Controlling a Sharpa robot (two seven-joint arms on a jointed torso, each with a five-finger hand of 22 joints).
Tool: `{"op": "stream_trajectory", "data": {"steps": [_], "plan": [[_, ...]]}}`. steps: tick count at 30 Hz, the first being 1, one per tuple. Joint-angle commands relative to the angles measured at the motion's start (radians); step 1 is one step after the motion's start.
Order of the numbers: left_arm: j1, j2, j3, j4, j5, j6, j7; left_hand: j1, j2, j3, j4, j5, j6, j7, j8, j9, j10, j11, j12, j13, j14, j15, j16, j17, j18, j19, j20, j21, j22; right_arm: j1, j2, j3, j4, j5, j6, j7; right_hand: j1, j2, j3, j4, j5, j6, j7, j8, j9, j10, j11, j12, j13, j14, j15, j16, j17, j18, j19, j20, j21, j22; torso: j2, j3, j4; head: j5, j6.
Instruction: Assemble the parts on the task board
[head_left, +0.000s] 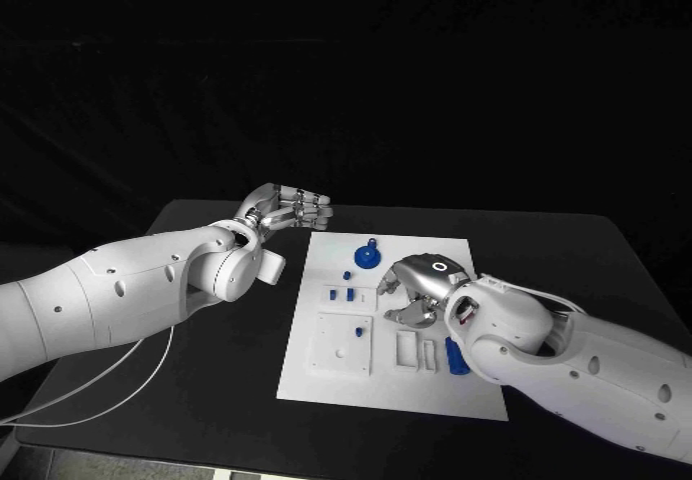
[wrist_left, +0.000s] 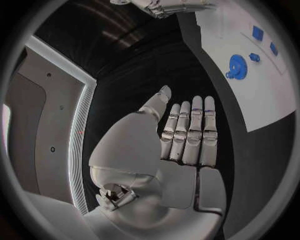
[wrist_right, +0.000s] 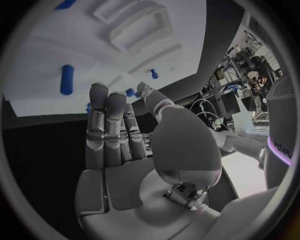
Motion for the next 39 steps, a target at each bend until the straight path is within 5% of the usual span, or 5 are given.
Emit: {"op": "stream_trajectory", "data": {"steps": [1,11,24,33,39], "plan": [[0.001,0.000,0.001,0.001,-0.002,0.016,0.004,0.008,0.002,-0.002,0.002,-0.004,-0.003,-0.002,-0.002,0.000,-0.008,-0.002,-0.002,-0.001,-0.009,-0.001,-0.004,-0.001,0.012,0.001,0.003,0.005,-0.001,0.000,-0.025,0.027,-0.001,0.050,0.001,-0.009,-0.009,-0.003,0.034,-0.005,-0.008,0.009,0.002,-0.002,-0.001,0.013,-0.003,-0.003,-0.001,0.004,-0.008,0.004,0.000,0.000,0.040,-0.005,0.012,0.001,0.000,-0.0011,-0.0003,-0.007,0.005],[0.001,0.000,0.001,0.004,-0.002,0.027,0.003,0.010,0.004,-0.002,0.001,-0.002,-0.002,-0.002,-0.002,0.000,-0.006,-0.003,-0.002,-0.001,-0.005,-0.003,-0.004,-0.001,0.012,0.003,0.001,0.006,-0.004,0.001,-0.083,0.094,-0.050,0.144,0.074,-0.003,-0.023,-0.008,0.059,-0.008,-0.018,0.001,-0.002,-0.002,0.000,0.041,-0.010,-0.003,-0.001,0.005,-0.012,0.002,0.004,-0.005,0.037,-0.009,0.027,-0.006,0.000,-0.0004,-0.0007,-0.025,0.011],[0.001,0.001,0.001,0.001,-0.002,0.029,0.001,0.009,0.006,-0.001,0.001,-0.002,-0.002,-0.003,-0.002,0.000,-0.006,-0.003,-0.002,-0.001,-0.005,-0.002,-0.004,-0.001,0.012,0.003,0.001,0.007,-0.006,0.000,-0.079,0.094,-0.061,0.163,0.223,-0.006,0.025,0.037,-0.203,0.057,-0.045,-0.037,-0.017,-0.001,0.000,0.011,-0.004,-0.002,0.000,0.001,-0.006,0.004,0.003,-0.004,0.036,-0.003,0.017,-0.021,0.001,-0.0008,0.0010,-0.028,0.011],[0.001,-0.001,0.001,0.000,-0.002,0.026,-0.002,0.011,0.008,0.001,0.000,-0.002,-0.002,-0.003,-0.002,0.000,-0.006,-0.003,-0.002,-0.001,-0.005,-0.003,-0.004,-0.001,0.012,0.003,0.001,0.007,-0.006,-0.009,-0.075,0.087,-0.051,0.163,0.258,-0.008,0.018,0.044,-0.146,0.027,-0.012,-0.037,-0.019,-0.002,-0.001,0.027,-0.008,-0.003,0.000,0.001,-0.009,0.003,0.003,-0.008,0.035,-0.006,0.015,-0.020,0.000,-0.0010,0.0008,-0.027,0.010],[0.001,-0.001,0.001,0.001,-0.002,0.025,-0.002,0.011,0.008,0.001,0.000,-0.002,-0.002,-0.003,-0.002,0.000,-0.006,-0.003,-0.002,-0.001,-0.005,-0.003,-0.004,-0.001,0.012,0.003,0.001,0.007,-0.006,-0.013,-0.064,0.079,-0.061,0.138,0.238,-0.010,0.004,0.046,0.052,-0.009,-0.077,-0.003,0.000,-0.002,-0.001,0.073,-0.019,-0.004,-0.001,0.006,-0.015,0.006,0.005,-0.012,0.037,-0.011,0.032,-0.010,0.000,-0.0011,0.0008,-0.027,0.010]]}}
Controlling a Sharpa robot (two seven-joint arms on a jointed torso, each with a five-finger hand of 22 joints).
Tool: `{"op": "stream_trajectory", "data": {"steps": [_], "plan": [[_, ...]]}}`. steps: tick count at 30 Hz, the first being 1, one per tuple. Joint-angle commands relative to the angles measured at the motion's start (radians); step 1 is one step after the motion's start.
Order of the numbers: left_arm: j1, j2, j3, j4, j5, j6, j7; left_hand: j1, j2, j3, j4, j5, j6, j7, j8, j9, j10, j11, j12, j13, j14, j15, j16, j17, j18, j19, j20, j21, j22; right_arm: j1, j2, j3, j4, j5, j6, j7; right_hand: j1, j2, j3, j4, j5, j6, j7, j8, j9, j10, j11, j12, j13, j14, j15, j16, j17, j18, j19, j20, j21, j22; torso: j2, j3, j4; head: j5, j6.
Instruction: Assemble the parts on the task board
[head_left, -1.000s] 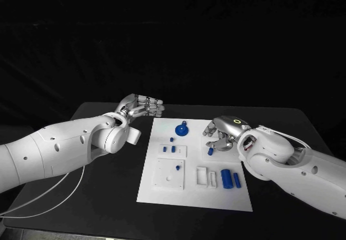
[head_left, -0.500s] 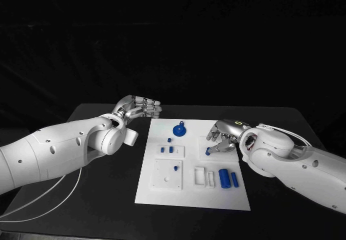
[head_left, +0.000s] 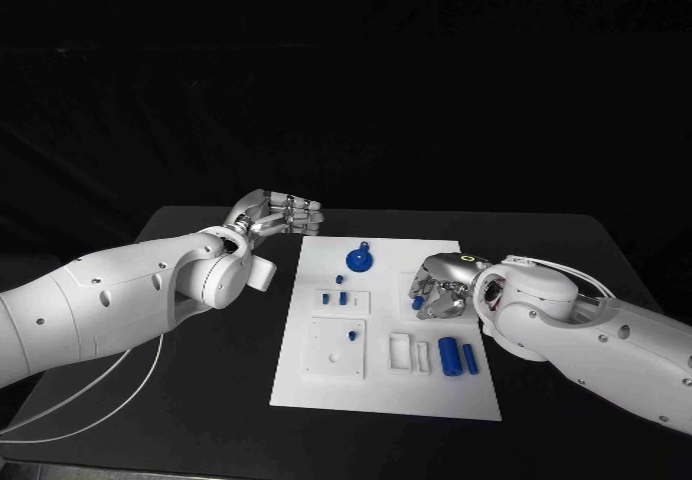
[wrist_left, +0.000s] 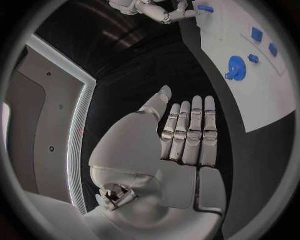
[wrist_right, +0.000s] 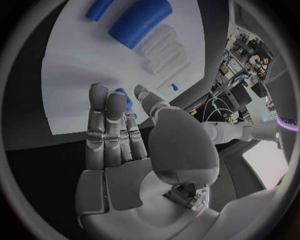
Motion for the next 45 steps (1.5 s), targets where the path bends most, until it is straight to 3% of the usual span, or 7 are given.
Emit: {"op": "stream_trajectory", "data": {"steps": [1,3,8,15,31,39,45], "plan": [[0.001,0.001,0.001,0.002,-0.002,0.011,0.005,0.007,0.004,0.001,0.000,-0.002,-0.002,-0.003,-0.002,0.000,-0.006,-0.003,-0.002,-0.001,-0.005,-0.003,-0.004,-0.001,0.012,0.003,0.001,0.007,-0.002,-0.004,0.007,-0.004,-0.004,-0.024,0.013,-0.003,-0.025,-0.009,0.093,-0.009,-0.008,0.034,0.011,-0.003,-0.001,0.019,-0.005,-0.004,-0.001,0.003,-0.008,0.007,0.001,-0.007,0.038,-0.003,0.011,0.006,0.000,0.0004,-0.0002,0.000,0.000],[0.001,0.001,0.001,0.002,-0.002,0.011,0.005,0.007,0.004,0.001,0.000,-0.002,-0.002,-0.003,-0.002,0.000,-0.006,-0.003,-0.002,-0.001,-0.005,-0.003,-0.004,-0.001,0.012,0.003,0.001,0.007,-0.002,-0.005,0.012,-0.008,-0.007,-0.031,0.004,-0.003,-0.043,-0.019,0.148,-0.012,-0.009,0.044,0.011,-0.001,0.000,0.025,-0.007,-0.004,-0.001,0.004,-0.009,0.007,0.002,-0.008,0.037,-0.004,0.019,0.011,0.000,0.0007,-0.0001,0.000,0.000],[0.001,0.001,0.001,0.003,-0.002,0.011,0.005,0.007,0.004,0.001,0.000,-0.002,-0.002,-0.003,-0.002,0.000,-0.006,-0.003,-0.002,-0.001,-0.005,-0.003,-0.004,-0.001,0.012,0.003,0.001,0.007,-0.002,-0.007,0.025,-0.021,-0.016,-0.051,-0.026,-0.004,-0.045,-0.013,0.179,-0.014,-0.009,0.064,0.015,-0.001,0.000,0.040,-0.010,-0.004,-0.001,0.007,-0.010,0.008,0.003,-0.010,0.037,-0.006,0.026,0.016,0.000,0.0009,0.0007,0.000,-0.001],[0.001,0.000,0.001,0.002,-0.002,0.012,0.005,0.007,0.004,0.001,0.000,-0.002,-0.002,-0.003,-0.002,0.000,-0.006,-0.003,-0.002,-0.001,-0.005,-0.003,-0.004,-0.001,0.012,0.003,0.001,0.007,-0.002,-0.008,0.043,-0.036,-0.033,-0.078,-0.092,-0.009,-0.036,0.024,0.216,-0.015,-0.021,0.127,0.012,0.000,0.001,0.100,-0.026,-0.004,0.001,0.013,-0.021,0.007,0.003,-0.015,0.040,-0.015,0.048,0.027,0.000,0.0009,0.0006,0.000,-0.003],[0.001,0.000,0.001,0.001,-0.002,0.015,0.003,0.004,0.006,0.004,0.000,-0.002,-0.001,-0.003,-0.002,0.000,-0.005,-0.003,-0.002,-0.001,-0.005,-0.003,-0.004,-0.001,0.012,0.003,0.000,0.009,-0.004,-0.012,0.047,-0.040,-0.038,-0.116,-0.151,-0.017,-0.040,0.047,0.228,-0.059,0.002,0.204,-0.007,0.000,0.006,0.176,-0.050,-0.004,0.003,0.016,-0.043,0.001,0.006,-0.031,0.041,-0.038,0.087,0.047,0.000,0.0010,-0.0002,-0.001,0.001],[0.001,0.000,0.001,-0.003,-0.002,0.015,0.004,0.004,0.006,0.005,-0.001,-0.002,0.000,-0.003,-0.002,0.000,-0.005,-0.003,-0.002,-0.001,-0.005,-0.003,-0.004,-0.001,0.012,0.003,0.000,0.009,-0.004,-0.014,0.036,-0.031,-0.020,-0.114,-0.235,-0.002,-0.048,0.047,0.242,-0.067,-0.001,0.212,-0.009,0.000,0.007,0.185,-0.052,-0.004,0.003,0.017,-0.046,0.000,0.006,-0.036,0.043,-0.042,0.135,0.069,-0.001,0.0004,-0.0002,0.000,0.001],[0.001,0.001,0.001,-0.013,-0.002,0.015,0.006,0.004,0.006,0.005,-0.001,-0.002,0.000,-0.003,-0.002,0.000,-0.005,-0.003,-0.002,-0.001,-0.005,-0.003,-0.004,-0.001,0.012,0.003,0.000,0.009,-0.004,-0.014,0.026,-0.002,0.012,-0.095,-0.317,0.021,-0.045,0.043,0.246,-0.065,-0.008,0.217,-0.011,0.000,0.007,0.189,-0.053,-0.004,0.003,0.019,-0.047,0.002,0.005,-0.037,0.043,-0.043,0.159,0.084,-0.001,0.0009,-0.0010,0.003,0.001]]}}
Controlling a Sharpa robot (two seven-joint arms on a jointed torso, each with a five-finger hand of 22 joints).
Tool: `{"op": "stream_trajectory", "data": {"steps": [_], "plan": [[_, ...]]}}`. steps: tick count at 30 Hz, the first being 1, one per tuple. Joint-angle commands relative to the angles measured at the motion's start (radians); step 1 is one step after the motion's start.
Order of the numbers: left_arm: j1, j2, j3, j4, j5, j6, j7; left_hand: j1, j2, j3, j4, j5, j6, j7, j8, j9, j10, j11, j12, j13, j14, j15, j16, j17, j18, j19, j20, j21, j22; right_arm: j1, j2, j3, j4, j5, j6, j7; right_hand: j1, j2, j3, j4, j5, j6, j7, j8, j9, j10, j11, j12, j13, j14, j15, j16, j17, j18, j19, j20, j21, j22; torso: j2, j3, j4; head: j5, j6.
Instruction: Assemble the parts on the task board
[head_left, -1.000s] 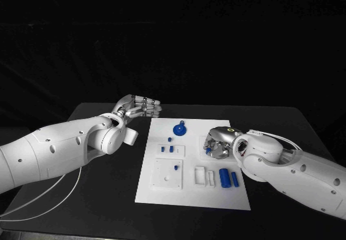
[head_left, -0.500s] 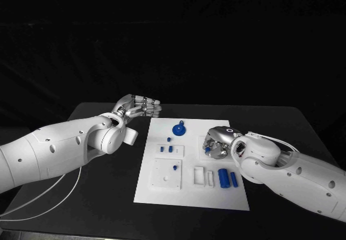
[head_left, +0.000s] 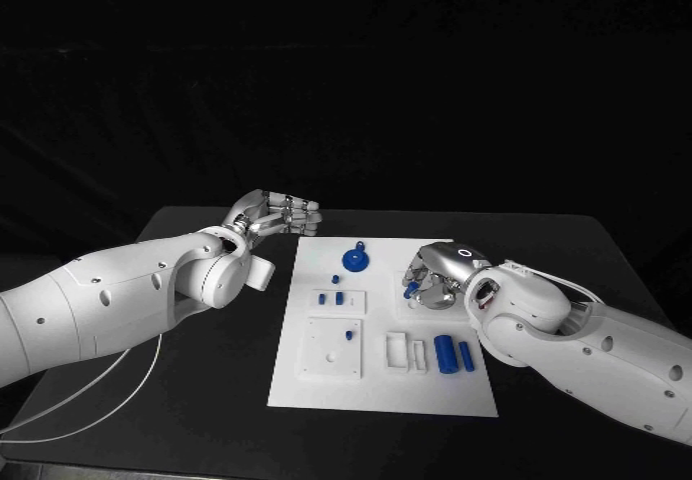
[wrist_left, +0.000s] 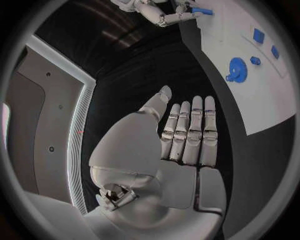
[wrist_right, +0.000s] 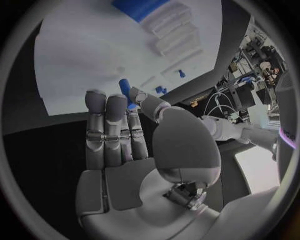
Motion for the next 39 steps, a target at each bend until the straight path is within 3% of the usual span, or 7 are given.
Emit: {"op": "stream_trajectory", "data": {"steps": [1,8,14,19,23,30,39], "plan": [[0.001,0.002,0.001,-0.005,-0.002,0.013,0.009,0.004,0.006,0.005,-0.001,-0.002,0.000,-0.003,-0.002,0.000,-0.005,-0.003,-0.002,-0.001,-0.005,-0.003,-0.004,-0.001,0.012,0.003,0.000,0.005,-0.002,0.001,-0.006,0.012,0.024,0.008,-0.102,0.035,0.001,0.002,0.006,0.001,-0.003,0.012,0.003,0.003,-0.001,0.033,-0.027,0.001,0.002,0.001,-0.005,-0.002,0.000,0.008,0.045,-0.009,0.007,0.003,-0.001,0.0004,-0.0006,0.003,-0.001],[0.001,0.007,0.001,-0.016,-0.002,0.013,0.011,0.004,0.006,0.005,-0.001,-0.002,0.000,-0.003,-0.002,0.000,-0.005,-0.003,-0.002,-0.001,-0.005,-0.003,-0.004,-0.001,0.012,0.003,0.000,0.005,-0.002,0.001,-0.008,0.025,0.070,0.037,-0.103,0.052,0.001,0.000,0.009,0.003,0.004,0.015,0.003,0.003,-0.001,0.036,-0.028,0.001,0.002,0.001,-0.006,-0.001,0.000,0.011,0.044,-0.010,0.008,0.006,-0.001,-0.0015,-0.0016,0.008,-0.001],[0.001,0.016,0.001,-0.025,0.000,0.016,0.010,0.003,0.006,0.007,-0.004,-0.001,0.001,-0.004,-0.002,0.000,-0.004,-0.004,-0.002,-0.001,-0.004,-0.003,-0.004,-0.001,0.012,0.003,0.000,0.007,-0.002,-0.005,0.017,0.020,0.093,0.051,-0.090,0.067,0.002,0.000,0.008,0.004,0.008,0.015,0.003,0.003,-0.001,0.035,-0.028,0.001,0.002,0.001,-0.005,-0.001,-0.001,0.012,0.043,-0.009,0.007,0.007,-0.003,-0.0021,-0.0019,0.015,-0.001],[0.000,0.026,0.000,-0.035,0.002,0.018,0.010,0.003,0.006,0.007,-0.004,-0.001,0.001,-0.004,-0.002,0.000,-0.004,-0.004,-0.002,-0.001,-0.004,-0.003,-0.004,-0.001,0.012,0.003,0.000,0.007,-0.002,-0.009,0.046,-0.015,0.099,0.045,-0.080,0.078,0.003,0.002,0.004,0.005,0.013,0.015,0.003,0.003,-0.001,0.035,-0.028,0.001,0.002,0.001,-0.005,-0.002,-0.002,0.013,0.043,-0.009,0.004,0.007,-0.006,-0.0036,-0.0038,0.027,-0.002],[-0.001,0.036,0.000,-0.042,0.003,0.021,0.010,0.003,0.006,0.007,-0.004,-0.001,0.001,-0.004,-0.002,0.000,-0.004,-0.004,-0.002,-0.001,-0.004,-0.003,-0.004,-0.001,0.012,0.003,0.000,0.007,-0.002,-0.011,0.086,-0.063,0.096,0.028,-0.075,0.090,0.003,0.002,0.004,0.005,0.013,0.015,0.003,0.003,-0.001,0.035,-0.028,0.001,0.002,0.001,-0.005,-0.002,-0.002,0.013,0.043,-0.009,0.004,0.007,-0.009,-0.0054,-0.0049,0.039,-0.006],[-0.002,0.048,0.000,-0.047,0.005,0.023,0.011,0.001,0.008,0.008,-0.004,-0.001,0.001,-0.003,-0.002,0.000,-0.005,-0.003,-0.002,-0.001,-0.005,-0.003,-0.004,-0.001,0.012,0.003,0.000,0.007,-0.002,-0.019,0.142,-0.120,0.084,0.006,-0.067,0.105,0.003,0.002,0.004,0.004,0.016,0.014,0.003,0.003,-0.001,0.035,-0.027,0.001,0.002,0.000,-0.005,-0.002,-0.003,0.014,0.043,-0.008,-0.001,0.007,-0.007,-0.0059,-0.0022,0.051,-0.009],[-0.003,0.057,0.000,-0.050,0.005,0.026,0.010,0.001,0.008,0.008,-0.004,-0.001,0.001,-0.003,-0.002,0.000,-0.005,-0.003,-0.002,-0.001,-0.005,-0.003,-0.004,-0.001,0.012,0.003,0.000,0.007,-0.002,-0.026,0.175,-0.147,0.070,-0.016,-0.054,0.110,0.002,0.003,0.003,0.002,0.018,0.014,0.003,0.003,-0.001,0.035,-0.027,0.001,0.002,0.001,-0.005,-0.003,-0.005,0.014,0.043,-0.009,-0.004,0.007,-0.007,-0.0047,-0.0032,0.063,-0.014]]}}
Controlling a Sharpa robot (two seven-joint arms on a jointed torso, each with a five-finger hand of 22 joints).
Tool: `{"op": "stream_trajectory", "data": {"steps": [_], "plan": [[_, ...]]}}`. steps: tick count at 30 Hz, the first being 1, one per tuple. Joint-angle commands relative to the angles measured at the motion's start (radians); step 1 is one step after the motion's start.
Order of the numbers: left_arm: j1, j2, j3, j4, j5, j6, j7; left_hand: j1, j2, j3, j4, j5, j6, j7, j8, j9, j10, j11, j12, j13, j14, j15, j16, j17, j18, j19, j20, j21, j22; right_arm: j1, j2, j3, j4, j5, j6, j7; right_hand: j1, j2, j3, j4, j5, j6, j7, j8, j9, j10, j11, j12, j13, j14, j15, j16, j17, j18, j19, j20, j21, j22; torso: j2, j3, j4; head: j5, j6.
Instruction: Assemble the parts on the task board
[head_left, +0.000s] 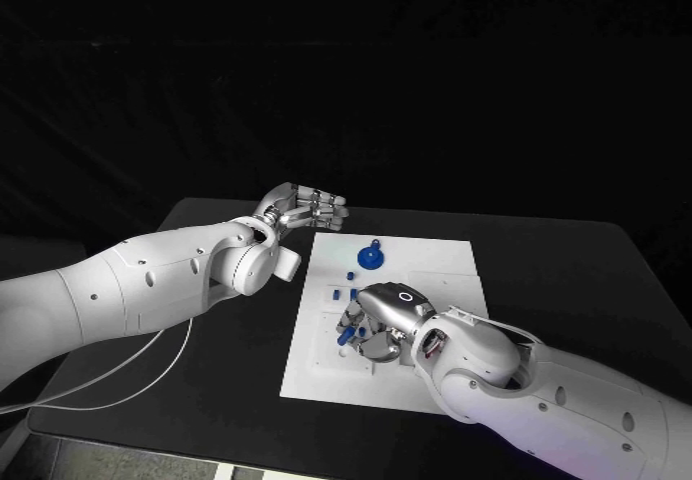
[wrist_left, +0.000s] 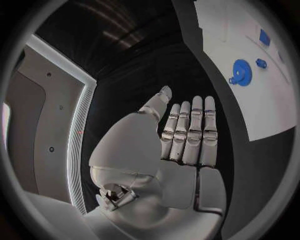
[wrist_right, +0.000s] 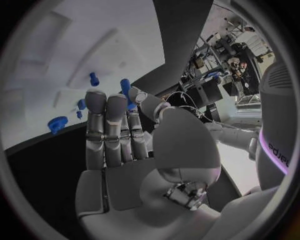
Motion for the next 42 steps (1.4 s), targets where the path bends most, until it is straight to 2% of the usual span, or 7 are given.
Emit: {"op": "stream_trajectory", "data": {"steps": [1,10,19,35,42], "plan": [[0.000,0.004,0.001,0.001,0.004,0.017,0.009,0.002,0.008,0.004,0.000,-0.001,0.001,-0.003,-0.002,0.000,-0.005,-0.003,-0.002,-0.001,-0.005,-0.003,-0.004,-0.001,0.012,0.003,0.000,0.003,-0.001,-0.002,0.009,-0.005,-0.006,-0.034,0.029,0.017,0.002,0.004,-0.001,-0.002,0.006,0.011,0.006,0.003,0.002,0.035,-0.027,0.007,0.001,-0.001,-0.007,-0.003,-0.002,0.017,0.040,-0.005,-0.004,0.001,0.000,0.0012,-0.0008,0.007,-0.002],[0.000,0.007,0.000,0.000,0.004,0.019,0.007,0.002,0.008,0.004,0.000,-0.001,0.001,-0.003,-0.002,0.000,-0.005,-0.003,-0.002,-0.001,-0.005,-0.003,-0.004,-0.001,0.012,0.003,0.000,0.003,-0.001,-0.003,0.027,-0.031,-0.040,-0.067,0.065,-0.011,0.000,0.006,-0.003,-0.004,0.010,0.010,0.006,0.003,0.002,0.034,-0.027,0.007,0.001,-0.001,-0.006,-0.003,-0.003,0.017,0.039,-0.005,-0.006,0.001,0.001,0.0019,-0.0012,0.013,-0.006],[0.000,0.007,0.000,0.000,0.004,0.019,0.006,0.002,0.008,0.004,0.000,-0.001,0.001,-0.003,-0.002,0.000,-0.005,-0.003,-0.002,-0.001,-0.005,-0.003,-0.004,-0.001,0.012,0.003,0.000,0.003,-0.001,-0.003,0.030,-0.038,-0.050,-0.079,0.079,-0.020,-0.002,0.007,-0.003,-0.006,0.012,0.011,0.006,0.003,0.002,0.035,-0.027,0.007,0.001,-0.001,-0.007,-0.003,-0.003,0.016,0.040,-0.005,-0.004,0.002,0.001,0.0022,-0.0011,0.013,-0.009],[0.000,0.006,0.000,0.000,0.004,0.021,0.003,0.000,0.008,0.003,-0.001,-0.001,0.000,-0.003,-0.002,0.000,-0.005,-0.003,-0.002,-0.001,-0.006,-0.003,-0.004,-0.001,0.012,0.002,0.000,0.004,-0.002,-0.003,0.044,-0.041,-0.051,-0.113,0.075,-0.039,-0.004,0.008,-0.003,-0.011,0.014,0.012,0.005,0.003,0.002,0.036,-0.027,0.007,0.001,-0.001,-0.007,-0.002,-0.004,0.015,0.040,-0.006,-0.002,0.006,0.000,0.0013,-0.0012,0.014,-0.012],[0.000,0.008,0.000,0.000,0.004,0.026,-0.001,0.001,0.009,0.002,-0.001,-0.002,-0.001,-0.003,-0.002,0.000,-0.005,-0.003,-0.002,-0.001,-0.007,-0.003,-0.004,-0.001,0.012,0.002,0.001,0.004,-0.003,-0.003,0.066,-0.054,-0.057,-0.123,0.101,-0.043,-0.006,0.008,-0.004,-0.011,0.012,0.012,0.006,0.003,0.002,0.036,-0.027,0.007,0.001,-0.001,-0.007,-0.002,-0.004,0.014,0.040,-0.005,-0.003,0.007,0.000,0.0003,-0.0004,0.013,-0.013]]}}
